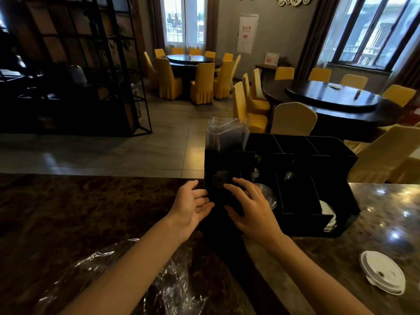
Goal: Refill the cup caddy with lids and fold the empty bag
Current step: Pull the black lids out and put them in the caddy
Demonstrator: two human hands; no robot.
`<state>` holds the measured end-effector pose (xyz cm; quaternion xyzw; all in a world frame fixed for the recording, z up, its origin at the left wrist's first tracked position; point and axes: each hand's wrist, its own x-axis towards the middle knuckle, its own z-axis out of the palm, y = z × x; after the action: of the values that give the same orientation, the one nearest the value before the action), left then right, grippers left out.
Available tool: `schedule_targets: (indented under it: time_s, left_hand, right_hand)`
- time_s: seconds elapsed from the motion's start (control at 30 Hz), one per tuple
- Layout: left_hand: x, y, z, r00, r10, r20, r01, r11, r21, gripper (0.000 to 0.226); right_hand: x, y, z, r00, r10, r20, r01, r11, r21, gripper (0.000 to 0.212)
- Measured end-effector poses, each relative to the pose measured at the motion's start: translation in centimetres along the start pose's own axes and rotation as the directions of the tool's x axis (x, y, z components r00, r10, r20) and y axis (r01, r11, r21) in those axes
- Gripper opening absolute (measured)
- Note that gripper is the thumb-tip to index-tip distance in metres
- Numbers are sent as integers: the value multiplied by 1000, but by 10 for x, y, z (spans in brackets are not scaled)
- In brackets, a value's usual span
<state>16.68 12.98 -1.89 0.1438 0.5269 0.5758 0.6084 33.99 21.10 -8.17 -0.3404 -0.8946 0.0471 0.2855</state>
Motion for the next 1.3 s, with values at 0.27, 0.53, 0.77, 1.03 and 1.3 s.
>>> schedule_targets:
  time_s: [0.27,0.53,0.77,1.03,1.3]
  left_hand:
    - [-3,12,-2,991,-59,124,87,969,-232,77]
    - [-3,17,0,975,-50,216,112,951,-287,84]
    - [-17,22,8,985,-27,170,38,998,-59,74]
    - [-66,24,23,968,203,150,-252,803,540,33]
    - [-120,-2,27,802,381,460,-569,251,783,62]
  right_hand:
    - [-3,-1,8,999,29,27,-29,999,-15,59]
    - [-5,-2,14,999,41,32,-40,999,-32,60]
    - [-5,-10,4,998,33,45,-32,999,-35,58]
    - [-18,-33,-32,998,59,1,-59,995,-86,58]
    - [-73,-68,-80,988,112,-103,-124,985,-122,57]
